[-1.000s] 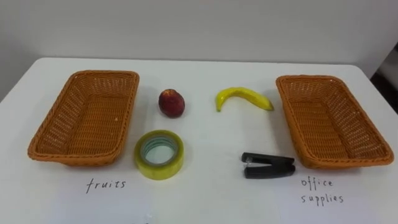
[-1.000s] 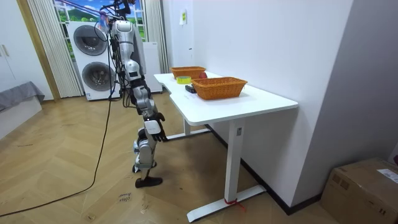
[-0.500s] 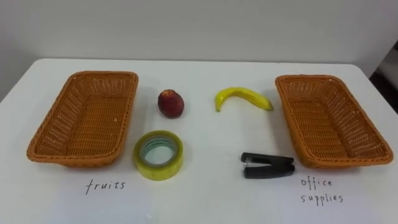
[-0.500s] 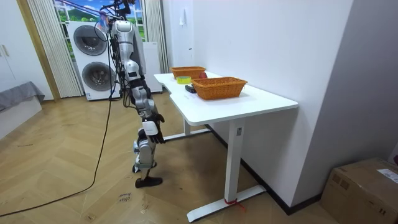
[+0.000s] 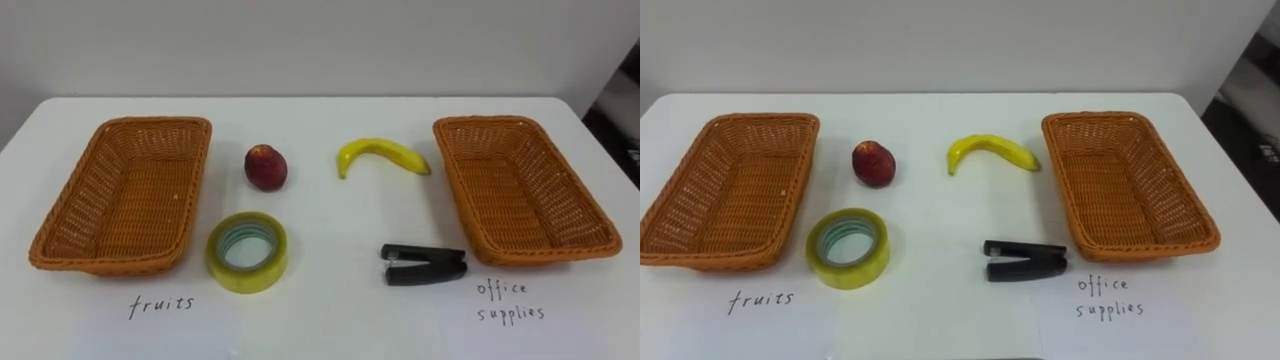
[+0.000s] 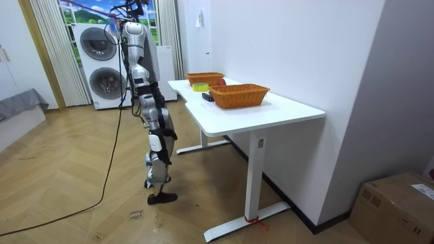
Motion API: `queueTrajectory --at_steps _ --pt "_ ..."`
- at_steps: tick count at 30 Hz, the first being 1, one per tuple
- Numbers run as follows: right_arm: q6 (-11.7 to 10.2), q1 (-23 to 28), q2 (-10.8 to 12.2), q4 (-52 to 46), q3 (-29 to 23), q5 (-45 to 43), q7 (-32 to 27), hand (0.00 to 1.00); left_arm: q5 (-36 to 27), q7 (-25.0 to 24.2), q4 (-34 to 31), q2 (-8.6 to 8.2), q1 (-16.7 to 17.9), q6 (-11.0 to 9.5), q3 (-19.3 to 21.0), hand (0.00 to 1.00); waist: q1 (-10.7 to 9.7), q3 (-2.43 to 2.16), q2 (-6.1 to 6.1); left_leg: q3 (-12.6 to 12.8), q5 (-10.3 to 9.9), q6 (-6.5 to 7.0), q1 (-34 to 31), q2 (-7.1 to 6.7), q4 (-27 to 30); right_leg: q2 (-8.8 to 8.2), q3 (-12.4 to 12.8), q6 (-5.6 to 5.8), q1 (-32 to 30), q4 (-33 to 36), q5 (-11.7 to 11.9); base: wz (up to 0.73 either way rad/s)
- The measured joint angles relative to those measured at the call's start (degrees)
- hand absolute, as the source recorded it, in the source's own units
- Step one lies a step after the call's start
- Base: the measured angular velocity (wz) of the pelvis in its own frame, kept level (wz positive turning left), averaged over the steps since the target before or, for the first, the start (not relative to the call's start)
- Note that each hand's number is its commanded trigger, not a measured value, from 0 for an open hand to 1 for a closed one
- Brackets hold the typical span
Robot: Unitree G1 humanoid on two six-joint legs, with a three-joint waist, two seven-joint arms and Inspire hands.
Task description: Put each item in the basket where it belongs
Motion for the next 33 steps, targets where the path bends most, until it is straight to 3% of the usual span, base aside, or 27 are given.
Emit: queueTrajectory --at_steps 5,10,20,23,26,28,33 --pt "-0.2 0.0 -2.1 -7.0 -5.9 4.0 -5.5 0.00 -0.1 1.4 -0.5 0.63 0.4 -0.9 1.0 0.00 -0.7 0.08 -0.58 0.4 0.0 0.00 0.5 0.00 0.0 0.11 0.9 0.02 -0.1 0.1 0.0 -0.08" --pt "-0.6 -0.3 -4.5 -15.3 -9.8 3.6 -12.0 0.00 0.1 2.1 -1.5 1.42 1.4 -1.9 1.1 0.00 -1.4 0.03 -1.93 0.5 0.0 0.00 0.5 0.02 0.1 0.18 1.4 0.09 -0.4 0.2 -0.1 -0.04" --pt "-2.0 -0.2 -5.3 -29.8 -14.7 3.4 -24.6 0.00 0.3 2.0 -2.8 2.04 2.2 -1.9 1.2 0.00 -1.4 0.03 -2.44 1.2 0.0 0.02 -1.1 -0.07 0.0 0.17 2.6 0.31 -2.7 1.0 0.1 -0.06" --pt "-3.0 -0.5 -5.7 -34.6 -15.1 -0.5 -28.0 0.00 0.7 2.0 -4.3 2.07 2.5 -1.8 1.2 0.00 -1.9 0.01 -2.50 1.3 0.0 0.03 -1.1 -0.07 0.0 0.16 2.5 0.31 -2.7 1.0 0.1 0.00" --pt "-2.8 -0.1 -5.8 -38.6 -15.0 -2.4 -31.4 0.00 0.6 2.0 -6.0 2.01 2.8 -1.8 1.2 0.00 -2.2 -0.06 -2.70 1.3 0.2 0.27 -0.9 -0.08 -0.6 0.18 2.6 0.30 -2.9 1.2 0.1 -0.03" --pt "-2.4 0.0 -5.8 -44.2 -15.0 -3.2 -33.9 0.00 0.7 2.0 -6.1 2.01 2.8 -1.8 1.2 0.00 -2.4 0.21 -2.32 2.3 0.3 0.40 -0.9 -0.06 -0.9 0.13 3.1 0.26 -3.9 2.1 0.0 -0.20" --pt "-2.9 0.5 -6.1 -58.6 -16.6 -10.0 -37.2 0.00 1.2 1.9 -6.3 2.02 3.5 -1.8 2.2 0.00 -2.9 0.28 -2.69 3.0 0.3 0.40 -0.9 -0.05 -0.9 0.16 3.9 0.30 -4.6 2.9 -0.1 -0.12"
